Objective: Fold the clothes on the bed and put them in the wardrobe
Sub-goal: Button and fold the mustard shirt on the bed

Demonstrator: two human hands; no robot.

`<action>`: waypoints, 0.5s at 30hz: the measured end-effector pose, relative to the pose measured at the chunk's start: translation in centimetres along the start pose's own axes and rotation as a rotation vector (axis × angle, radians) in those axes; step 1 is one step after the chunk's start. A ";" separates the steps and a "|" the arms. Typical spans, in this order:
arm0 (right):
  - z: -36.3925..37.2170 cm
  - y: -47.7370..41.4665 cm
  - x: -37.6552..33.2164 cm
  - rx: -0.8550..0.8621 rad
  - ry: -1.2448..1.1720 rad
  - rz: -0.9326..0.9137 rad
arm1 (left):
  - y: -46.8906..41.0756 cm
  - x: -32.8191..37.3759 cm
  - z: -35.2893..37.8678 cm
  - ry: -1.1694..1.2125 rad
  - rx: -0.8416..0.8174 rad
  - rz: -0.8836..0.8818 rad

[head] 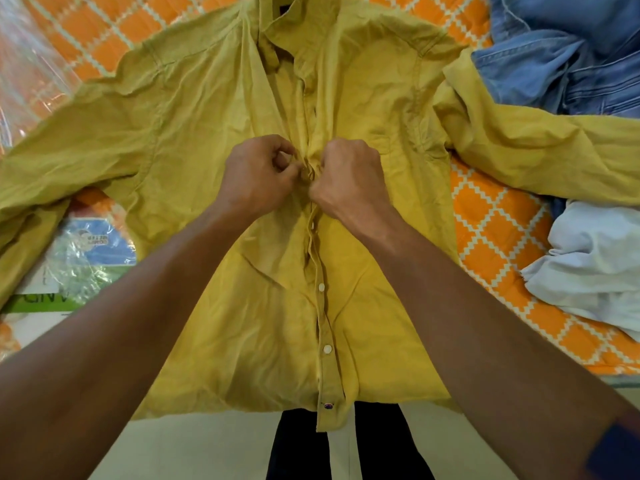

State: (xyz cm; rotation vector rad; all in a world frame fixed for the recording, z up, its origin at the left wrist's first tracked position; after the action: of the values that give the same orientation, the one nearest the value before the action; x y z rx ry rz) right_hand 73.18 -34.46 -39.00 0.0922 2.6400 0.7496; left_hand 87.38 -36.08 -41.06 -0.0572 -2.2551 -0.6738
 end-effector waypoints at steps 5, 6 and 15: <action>0.3 0.1 0.7 0.089 -0.084 0.007 | -0.2 -0.2 0.8 0.000 0.045 -0.029; 0.3 0.0 0.9 0.118 -0.134 -0.006 | -0.3 -0.2 0.9 0.014 0.041 -0.030; 0.9 0.9 1.5 0.335 -0.454 -0.145 | -0.8 0.3 1.2 -0.161 -0.004 0.007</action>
State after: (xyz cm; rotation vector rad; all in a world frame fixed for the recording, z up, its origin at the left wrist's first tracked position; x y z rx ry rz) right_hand 72.10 -32.97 -39.77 0.1418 2.2774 0.1988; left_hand 86.16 -36.24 -41.86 -0.1251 -2.4063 -0.6921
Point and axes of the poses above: each hand's wrist, its own y-axis away from the middle knuckle, its own z-axis out of the palm, x = y × z, the point moved 8 cm from there along -y, towards the middle knuckle, and after that the axes turned 15 degrees about -x, right-handed, at the moved point
